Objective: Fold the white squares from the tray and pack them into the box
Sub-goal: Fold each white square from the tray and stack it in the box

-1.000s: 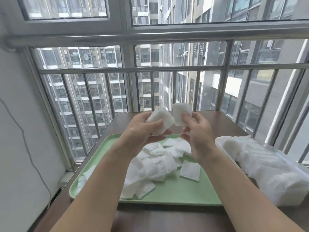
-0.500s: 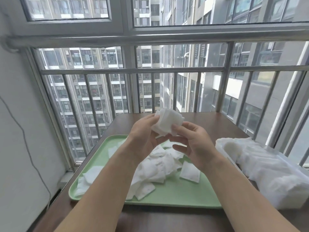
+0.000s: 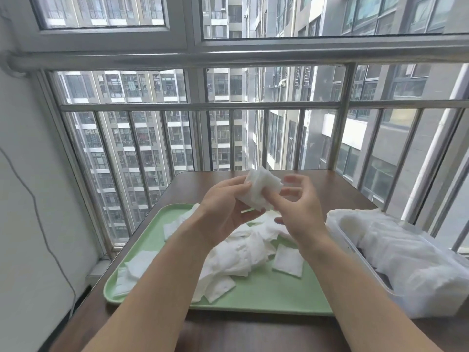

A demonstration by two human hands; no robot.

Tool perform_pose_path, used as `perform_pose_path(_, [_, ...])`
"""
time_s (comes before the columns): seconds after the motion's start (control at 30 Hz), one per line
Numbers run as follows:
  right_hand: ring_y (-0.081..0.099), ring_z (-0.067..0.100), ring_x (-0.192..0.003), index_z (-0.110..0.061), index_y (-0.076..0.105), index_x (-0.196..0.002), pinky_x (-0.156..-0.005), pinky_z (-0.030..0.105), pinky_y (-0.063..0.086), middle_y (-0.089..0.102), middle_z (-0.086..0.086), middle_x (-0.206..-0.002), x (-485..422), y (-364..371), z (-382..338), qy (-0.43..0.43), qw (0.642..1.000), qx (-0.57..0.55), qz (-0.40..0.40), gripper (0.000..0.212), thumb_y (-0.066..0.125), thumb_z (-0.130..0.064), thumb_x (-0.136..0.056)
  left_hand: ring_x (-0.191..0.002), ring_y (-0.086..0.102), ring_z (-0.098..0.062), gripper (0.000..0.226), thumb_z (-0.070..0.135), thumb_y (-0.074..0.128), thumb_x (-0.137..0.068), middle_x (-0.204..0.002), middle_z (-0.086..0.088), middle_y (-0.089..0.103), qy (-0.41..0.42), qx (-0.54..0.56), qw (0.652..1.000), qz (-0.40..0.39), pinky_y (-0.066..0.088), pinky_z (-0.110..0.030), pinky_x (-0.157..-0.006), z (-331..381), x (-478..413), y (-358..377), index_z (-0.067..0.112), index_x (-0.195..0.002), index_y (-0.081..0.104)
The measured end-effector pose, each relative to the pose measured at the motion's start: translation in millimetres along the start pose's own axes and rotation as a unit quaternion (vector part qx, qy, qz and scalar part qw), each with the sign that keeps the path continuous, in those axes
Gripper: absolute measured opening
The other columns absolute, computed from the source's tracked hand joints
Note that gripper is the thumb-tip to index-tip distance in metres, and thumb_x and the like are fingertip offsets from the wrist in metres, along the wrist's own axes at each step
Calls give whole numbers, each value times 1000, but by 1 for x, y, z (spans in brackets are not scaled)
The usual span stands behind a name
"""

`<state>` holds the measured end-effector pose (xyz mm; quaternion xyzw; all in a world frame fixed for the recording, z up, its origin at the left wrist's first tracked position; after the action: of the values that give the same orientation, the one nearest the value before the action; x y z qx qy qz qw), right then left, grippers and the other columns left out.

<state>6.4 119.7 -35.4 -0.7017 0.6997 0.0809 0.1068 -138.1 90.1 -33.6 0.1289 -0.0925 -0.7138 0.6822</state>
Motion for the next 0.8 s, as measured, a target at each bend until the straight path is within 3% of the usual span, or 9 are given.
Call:
perform_pose_path(0.1, [65,8,-95,-32,65,-116,-77,29,55,65,-16,-107,-1,3,-14,-78,996,29,-15,33,77,-32,-86,-95,66,-29,33,13,41,-105,-116,-23,70,-10,3,1000,6,56,-40,-87,-2,0,0,2,-121,68])
perform_pose_path(0.2, [65,5,-92,-25,71,-100,-75,21,47,71,-14,-100,-2,4,-19,-102,994,27,-18,17,78,-26,-85,-96,65,-30,35,12,39,-105,-126,-27,65,-15,18,999,30,57,-43,-88,-3,-1,-4,0,-122,67])
perform_pose_path(0.27, [66,11,-93,-24,70,-97,-77,25,49,71,-11,-101,-4,2,-18,-107,994,19,-9,15,78,-24,-85,-92,67,-31,33,11,40,-104,-122,-28,66,-15,41,997,59,58,-46,-89,-2,-1,-10,-1,-120,66])
perform_pose_path(0.37, [67,22,-97,-22,68,-96,-86,42,56,71,-3,-102,-7,-2,-13,-78,996,-45,-3,16,77,-25,-83,-88,72,-32,27,10,41,-105,-112,-23,67,-14,62,993,97,58,-50,-90,-1,1,-19,0,-116,63])
perform_pose_path(0.43, [66,24,-94,-18,67,-94,-87,46,56,70,2,-96,-9,-5,-6,-39,992,-122,2,16,74,-21,-80,-95,73,-35,26,11,39,-106,-113,-23,68,-11,61,991,117,56,-51,-94,0,2,-24,1,-116,61])
perform_pose_path(0.53, [62,22,-89,-13,65,-96,-81,39,53,66,5,-91,-11,-4,-1,8,977,-211,-24,15,70,-6,-84,-99,73,-34,29,14,36,-108,-112,-23,71,-9,38,991,129,59,-46,-89,0,2,-28,0,-116,61])
perform_pose_path(0.63, [66,19,-81,0,65,-108,-73,32,55,71,9,-90,-6,14,-7,28,952,-275,-128,27,72,-3,-83,-85,72,-28,29,13,40,-107,-108,-22,69,-7,17,993,116,61,-41,-83,0,1,-24,-1,-118,63])
perform_pose_path(0.8, [71,23,-82,3,67,-107,-67,25,56,74,16,-96,2,28,-7,29,959,-221,-177,40,77,-11,-71,-98,63,-32,30,11,45,-105,-125,-30,63,17,-4,997,74,58,-42,-85,3,-2,-12,-4,-122,65])
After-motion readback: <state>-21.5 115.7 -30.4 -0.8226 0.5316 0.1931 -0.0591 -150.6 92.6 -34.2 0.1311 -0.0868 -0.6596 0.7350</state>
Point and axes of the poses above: each hand's wrist, its own x-axis away from the middle knuckle, its own y-axis out of the palm, z = x × y, the point moved 10 cm from there along -x, towards the middle knuckle
